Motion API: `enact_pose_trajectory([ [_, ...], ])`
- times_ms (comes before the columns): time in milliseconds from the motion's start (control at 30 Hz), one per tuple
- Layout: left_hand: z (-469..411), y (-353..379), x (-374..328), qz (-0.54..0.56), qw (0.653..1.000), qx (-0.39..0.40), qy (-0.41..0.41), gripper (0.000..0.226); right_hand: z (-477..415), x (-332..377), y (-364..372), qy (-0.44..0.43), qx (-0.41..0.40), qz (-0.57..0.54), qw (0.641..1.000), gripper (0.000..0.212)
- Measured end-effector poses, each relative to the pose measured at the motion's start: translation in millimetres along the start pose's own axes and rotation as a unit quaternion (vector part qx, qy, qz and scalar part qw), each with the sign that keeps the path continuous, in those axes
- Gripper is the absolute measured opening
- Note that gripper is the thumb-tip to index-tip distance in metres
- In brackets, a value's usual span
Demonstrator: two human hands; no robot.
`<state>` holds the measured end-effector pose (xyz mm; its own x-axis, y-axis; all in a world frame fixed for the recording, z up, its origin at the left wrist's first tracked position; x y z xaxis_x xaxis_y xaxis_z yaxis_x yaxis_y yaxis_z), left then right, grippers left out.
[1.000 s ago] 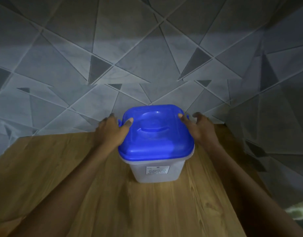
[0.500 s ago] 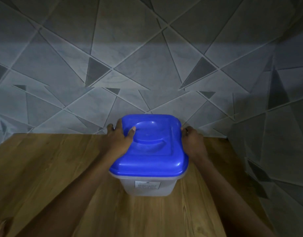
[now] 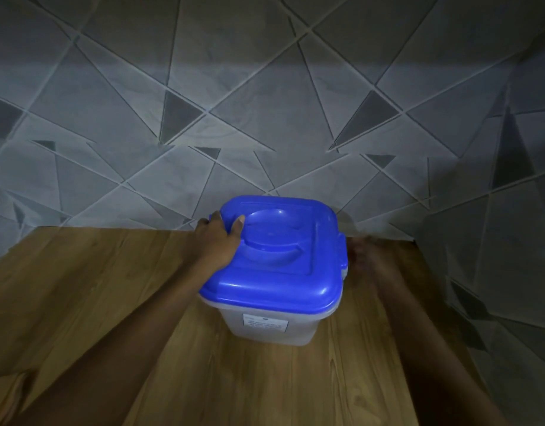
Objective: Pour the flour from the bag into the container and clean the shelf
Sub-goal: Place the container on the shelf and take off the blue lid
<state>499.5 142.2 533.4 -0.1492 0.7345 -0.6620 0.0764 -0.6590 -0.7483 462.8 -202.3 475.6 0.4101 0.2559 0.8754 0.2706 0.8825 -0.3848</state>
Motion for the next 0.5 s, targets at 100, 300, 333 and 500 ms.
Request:
enact_pose_trajectory([
  [100,-1,-1,2,0.006,1.0,-0.01,-0.001,0.075,-1,28,0,-0.019,-0.004,-0.036,0.999,0.035],
  [300,-17,-6,23,0.191,0.98,-0.043,-0.045,0.058,17,49,44,-0.135,-0.014,0.063,0.989,0.044],
  [333,-21,-7,29,0.21,0.975,-0.037,-0.059,0.056,17,45,42,-0.139,-0.028,0.046,0.989,0.043],
  [500,-23,-19,29,0.145,0.988,-0.009,-0.045,0.055,-3,27,40,-0.126,-0.018,0.039,0.991,0.052],
])
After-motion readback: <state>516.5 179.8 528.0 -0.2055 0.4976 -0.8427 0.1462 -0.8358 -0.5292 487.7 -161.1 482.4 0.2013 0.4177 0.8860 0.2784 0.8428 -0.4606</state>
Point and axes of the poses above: each hand's wrist, its own z-axis away from the middle knuckle, its own y-axis out of the palm, x = y × z, the point moved 8 cm from there along -z, towards the middle knuckle, and after that the axes turned 14 degrees about z, right-handed, at the moved point
